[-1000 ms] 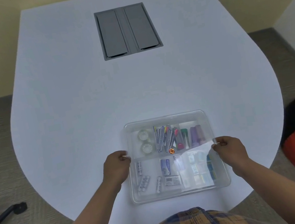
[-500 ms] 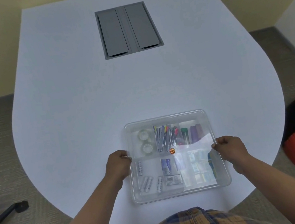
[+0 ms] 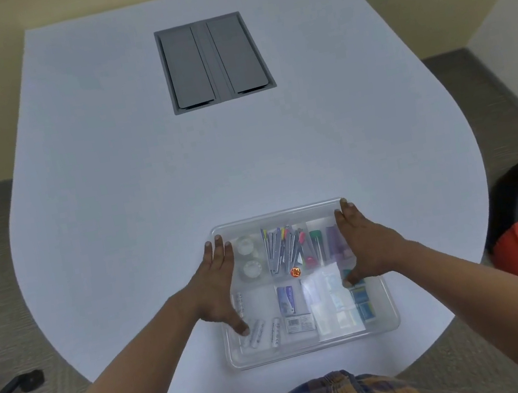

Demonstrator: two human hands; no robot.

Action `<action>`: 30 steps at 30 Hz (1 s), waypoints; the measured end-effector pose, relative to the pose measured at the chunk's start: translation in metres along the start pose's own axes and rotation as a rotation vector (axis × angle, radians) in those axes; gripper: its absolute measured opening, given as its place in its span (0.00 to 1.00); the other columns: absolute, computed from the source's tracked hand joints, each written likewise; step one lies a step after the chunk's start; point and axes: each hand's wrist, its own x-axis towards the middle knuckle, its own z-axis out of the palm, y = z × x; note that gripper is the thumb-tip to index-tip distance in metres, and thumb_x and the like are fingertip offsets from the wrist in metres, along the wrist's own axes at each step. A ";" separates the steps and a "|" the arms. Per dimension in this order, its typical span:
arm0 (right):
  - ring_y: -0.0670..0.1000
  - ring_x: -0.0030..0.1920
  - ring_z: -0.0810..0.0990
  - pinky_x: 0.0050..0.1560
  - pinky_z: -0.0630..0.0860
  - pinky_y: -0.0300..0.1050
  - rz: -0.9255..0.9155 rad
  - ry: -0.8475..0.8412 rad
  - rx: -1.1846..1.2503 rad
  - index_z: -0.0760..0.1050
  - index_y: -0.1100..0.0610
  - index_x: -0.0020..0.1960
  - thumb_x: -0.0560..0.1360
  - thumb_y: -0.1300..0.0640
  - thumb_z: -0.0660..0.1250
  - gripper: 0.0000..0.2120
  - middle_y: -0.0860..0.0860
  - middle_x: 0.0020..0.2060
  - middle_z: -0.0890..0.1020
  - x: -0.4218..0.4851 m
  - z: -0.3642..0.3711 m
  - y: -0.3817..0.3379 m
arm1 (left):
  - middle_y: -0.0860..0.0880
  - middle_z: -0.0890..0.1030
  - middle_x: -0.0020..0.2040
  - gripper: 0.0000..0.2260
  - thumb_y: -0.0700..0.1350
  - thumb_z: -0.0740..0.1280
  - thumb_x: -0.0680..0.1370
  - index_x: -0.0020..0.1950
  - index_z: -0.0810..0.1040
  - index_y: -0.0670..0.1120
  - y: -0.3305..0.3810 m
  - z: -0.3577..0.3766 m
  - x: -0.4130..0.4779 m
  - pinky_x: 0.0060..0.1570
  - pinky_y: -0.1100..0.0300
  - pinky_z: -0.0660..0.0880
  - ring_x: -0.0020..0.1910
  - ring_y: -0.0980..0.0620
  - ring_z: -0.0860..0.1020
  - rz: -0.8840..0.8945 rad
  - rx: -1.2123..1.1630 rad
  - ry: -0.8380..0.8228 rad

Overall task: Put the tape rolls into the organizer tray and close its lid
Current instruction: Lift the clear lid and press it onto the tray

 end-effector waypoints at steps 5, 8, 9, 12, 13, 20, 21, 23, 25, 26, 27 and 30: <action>0.56 0.75 0.32 0.76 0.53 0.54 0.026 -0.046 -0.138 0.28 0.65 0.73 0.53 0.30 0.76 0.76 0.59 0.74 0.31 0.002 -0.002 -0.008 | 0.42 0.18 0.67 0.75 0.72 0.75 0.50 0.69 0.22 0.41 0.000 0.009 -0.001 0.68 0.50 0.29 0.65 0.39 0.18 0.011 0.137 0.047; 0.56 0.75 0.32 0.75 0.56 0.53 0.031 -0.042 -0.149 0.29 0.64 0.73 0.52 0.31 0.77 0.76 0.59 0.75 0.31 0.000 -0.004 -0.012 | 0.39 0.17 0.66 0.76 0.73 0.74 0.49 0.67 0.19 0.41 0.003 0.009 0.002 0.68 0.44 0.27 0.64 0.38 0.18 -0.023 0.188 0.038; 0.56 0.75 0.33 0.74 0.57 0.53 0.032 -0.037 -0.158 0.29 0.65 0.73 0.52 0.31 0.77 0.76 0.59 0.75 0.32 -0.001 -0.005 -0.012 | 0.39 0.16 0.65 0.76 0.73 0.74 0.48 0.66 0.18 0.42 0.004 0.008 0.004 0.68 0.43 0.26 0.64 0.38 0.18 -0.038 0.201 0.039; 0.57 0.77 0.38 0.72 0.63 0.53 0.021 -0.035 -0.211 0.32 0.65 0.75 0.52 0.30 0.77 0.75 0.60 0.76 0.36 -0.001 -0.012 -0.014 | 0.39 0.15 0.63 0.77 0.73 0.74 0.47 0.63 0.16 0.42 0.006 0.006 0.007 0.66 0.42 0.25 0.63 0.37 0.17 -0.047 0.207 0.024; 0.58 0.77 0.40 0.70 0.66 0.54 0.022 -0.040 -0.246 0.34 0.66 0.75 0.52 0.30 0.77 0.75 0.61 0.76 0.38 0.000 -0.013 -0.017 | 0.38 0.15 0.63 0.77 0.73 0.74 0.47 0.63 0.15 0.42 0.007 0.006 0.007 0.66 0.42 0.25 0.64 0.37 0.18 -0.045 0.200 0.016; 0.64 0.76 0.47 0.74 0.57 0.56 0.084 -0.011 -0.262 0.42 0.68 0.75 0.53 0.26 0.72 0.72 0.66 0.76 0.47 0.005 -0.022 -0.036 | 0.42 0.19 0.69 0.73 0.80 0.65 0.48 0.69 0.21 0.45 -0.002 0.008 0.001 0.67 0.36 0.27 0.67 0.40 0.19 -0.043 0.229 0.088; 0.62 0.76 0.51 0.74 0.59 0.56 0.089 0.061 -0.189 0.46 0.65 0.76 0.54 0.26 0.72 0.68 0.64 0.76 0.52 0.006 -0.023 -0.033 | 0.44 0.21 0.70 0.72 0.82 0.61 0.48 0.71 0.23 0.45 -0.003 0.009 0.000 0.67 0.37 0.27 0.68 0.42 0.20 -0.053 0.218 0.138; 0.58 0.76 0.54 0.73 0.61 0.56 0.079 0.207 -0.094 0.51 0.61 0.75 0.56 0.28 0.72 0.62 0.59 0.76 0.56 0.008 -0.023 -0.027 | 0.45 0.27 0.74 0.69 0.85 0.54 0.50 0.74 0.28 0.45 0.001 0.008 -0.001 0.69 0.40 0.28 0.70 0.46 0.22 -0.077 0.146 0.257; 0.57 0.77 0.47 0.75 0.55 0.55 0.059 0.207 -0.065 0.43 0.61 0.77 0.60 0.29 0.72 0.63 0.58 0.78 0.48 0.011 -0.020 -0.021 | 0.43 0.31 0.76 0.68 0.83 0.56 0.52 0.75 0.32 0.42 0.006 0.005 0.002 0.73 0.45 0.32 0.73 0.46 0.27 -0.099 0.060 0.331; 0.57 0.77 0.43 0.76 0.51 0.54 0.059 0.158 -0.039 0.39 0.61 0.77 0.61 0.29 0.72 0.64 0.58 0.78 0.42 0.012 -0.018 -0.019 | 0.42 0.32 0.77 0.68 0.82 0.60 0.54 0.75 0.32 0.41 0.008 0.002 0.003 0.74 0.47 0.35 0.75 0.45 0.31 -0.100 0.021 0.336; 0.56 0.77 0.40 0.76 0.49 0.53 0.061 0.112 -0.020 0.35 0.62 0.76 0.62 0.30 0.71 0.65 0.58 0.77 0.39 0.014 -0.017 -0.017 | 0.41 0.33 0.77 0.68 0.80 0.63 0.55 0.75 0.33 0.40 0.009 0.000 0.005 0.75 0.50 0.38 0.76 0.45 0.33 -0.098 -0.013 0.335; 0.57 0.77 0.39 0.76 0.47 0.52 0.058 0.084 -0.021 0.33 0.63 0.76 0.62 0.29 0.70 0.65 0.59 0.77 0.38 0.017 -0.017 -0.014 | 0.40 0.37 0.78 0.68 0.77 0.67 0.55 0.76 0.35 0.39 0.009 -0.004 0.009 0.76 0.52 0.42 0.77 0.46 0.39 -0.098 -0.055 0.371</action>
